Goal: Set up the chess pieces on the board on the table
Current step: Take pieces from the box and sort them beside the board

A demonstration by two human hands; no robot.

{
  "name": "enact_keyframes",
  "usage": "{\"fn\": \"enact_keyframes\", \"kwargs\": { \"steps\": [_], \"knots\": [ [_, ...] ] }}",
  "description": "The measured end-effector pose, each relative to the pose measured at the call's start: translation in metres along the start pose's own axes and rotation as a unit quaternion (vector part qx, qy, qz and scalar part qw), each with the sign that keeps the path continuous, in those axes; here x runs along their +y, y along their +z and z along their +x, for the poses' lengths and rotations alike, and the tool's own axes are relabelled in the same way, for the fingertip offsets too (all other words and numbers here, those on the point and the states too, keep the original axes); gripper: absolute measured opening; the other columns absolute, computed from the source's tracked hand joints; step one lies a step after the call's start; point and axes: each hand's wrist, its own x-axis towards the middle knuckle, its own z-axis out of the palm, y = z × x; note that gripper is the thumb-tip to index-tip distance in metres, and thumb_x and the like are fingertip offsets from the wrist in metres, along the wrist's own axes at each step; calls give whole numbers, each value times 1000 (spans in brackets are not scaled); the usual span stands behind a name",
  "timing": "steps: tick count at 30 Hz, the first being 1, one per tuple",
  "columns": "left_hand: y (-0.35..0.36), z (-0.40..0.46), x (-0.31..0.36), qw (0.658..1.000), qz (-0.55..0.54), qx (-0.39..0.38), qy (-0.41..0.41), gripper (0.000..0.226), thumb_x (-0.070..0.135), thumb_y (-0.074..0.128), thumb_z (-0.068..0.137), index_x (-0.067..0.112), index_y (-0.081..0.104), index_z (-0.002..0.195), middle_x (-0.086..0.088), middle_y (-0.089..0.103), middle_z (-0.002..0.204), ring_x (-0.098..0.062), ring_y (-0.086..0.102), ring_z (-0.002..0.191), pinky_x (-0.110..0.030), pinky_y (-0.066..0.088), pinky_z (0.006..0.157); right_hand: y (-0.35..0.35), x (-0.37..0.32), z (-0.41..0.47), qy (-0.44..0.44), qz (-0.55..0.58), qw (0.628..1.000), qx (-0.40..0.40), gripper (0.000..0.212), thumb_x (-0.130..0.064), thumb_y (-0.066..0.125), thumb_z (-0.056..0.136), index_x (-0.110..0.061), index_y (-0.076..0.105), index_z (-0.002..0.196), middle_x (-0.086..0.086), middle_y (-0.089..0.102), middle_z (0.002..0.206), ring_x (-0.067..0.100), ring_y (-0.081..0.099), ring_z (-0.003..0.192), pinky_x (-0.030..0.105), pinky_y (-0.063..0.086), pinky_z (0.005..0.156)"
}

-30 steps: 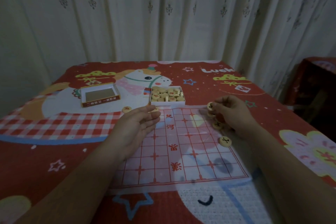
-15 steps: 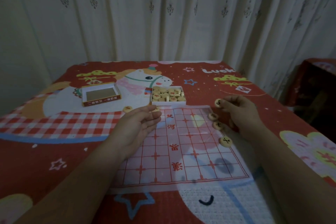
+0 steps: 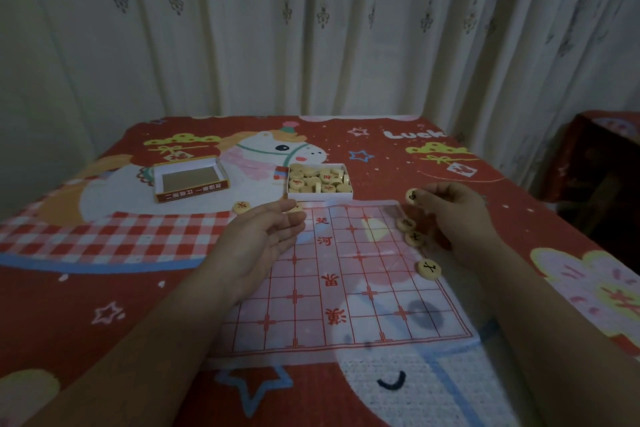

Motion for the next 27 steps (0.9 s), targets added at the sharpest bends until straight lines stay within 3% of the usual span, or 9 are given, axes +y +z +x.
{"fn": "enact_keyframes", "kwargs": {
  "steps": [3, 6, 9, 11, 15, 21, 27],
  "knots": [
    [0, -1, 0, 1000, -1, -3, -2, 26, -1, 43, 98, 8, 64, 112, -16, 72, 109, -27, 66, 109, -40, 46, 106, 0, -1, 3, 16, -14, 999, 26, 14, -8, 67, 92, 3, 63, 100, 18, 67, 86, 11, 64, 44, 20, 47, 35],
    [0, -1, 0, 1000, 1, -3, 0, 27, -1, 43, 99, 8, 63, 113, -16, 72, 108, -27, 66, 109, -39, 46, 105, 1, -6, 6, 52, -66, 996, 2, 13, -6, 67, 91, 2, 63, 99, 14, 64, 78, 7, 58, 38, 13, 40, 31],
    [0, 0, 0, 1000, 4, -2, 2, 27, -1, 43, 98, 9, 64, 113, -15, 73, 109, -26, 67, 108, -39, 46, 104, 5, -14, 11, 86, -79, 992, -39, 12, -1, 65, 91, 3, 61, 102, 12, 63, 69, 10, 61, 36, 19, 45, 33],
    [-1, 0, 0, 1000, 2, -3, 1, 27, -1, 43, 98, 9, 64, 113, -15, 72, 109, -26, 66, 108, -39, 46, 105, 8, -16, 15, 90, -156, 983, -42, 15, -8, 69, 89, 3, 63, 99, 8, 60, 68, 15, 60, 46, 21, 44, 37],
    [-1, 0, 0, 1000, 1, -6, 0, 27, -1, 43, 98, 8, 63, 114, -16, 72, 110, -26, 66, 109, -39, 46, 105, 12, -13, 27, 76, -244, 966, -46, 18, -13, 72, 88, -2, 60, 81, 8, 53, 64, 15, 50, 53, 21, 38, 40],
    [-1, 0, 0, 1000, -3, -5, 2, 28, -2, 43, 98, 8, 64, 113, -15, 73, 108, -26, 67, 108, -39, 46, 105, 15, -6, 34, 49, -292, 954, -49, 16, -12, 72, 87, 1, 64, 82, 9, 55, 67, 17, 50, 56, 24, 40, 48],
    [-1, 1, -1, 1000, -8, -8, 1, 28, -1, 43, 97, 10, 64, 111, -14, 73, 107, -26, 66, 109, -40, 45, 106, 13, 3, 40, 35, -274, 961, -19, 27, -10, 71, 86, 14, 67, 96, 19, 59, 76, 24, 54, 64, 31, 45, 55]
  ]
}}
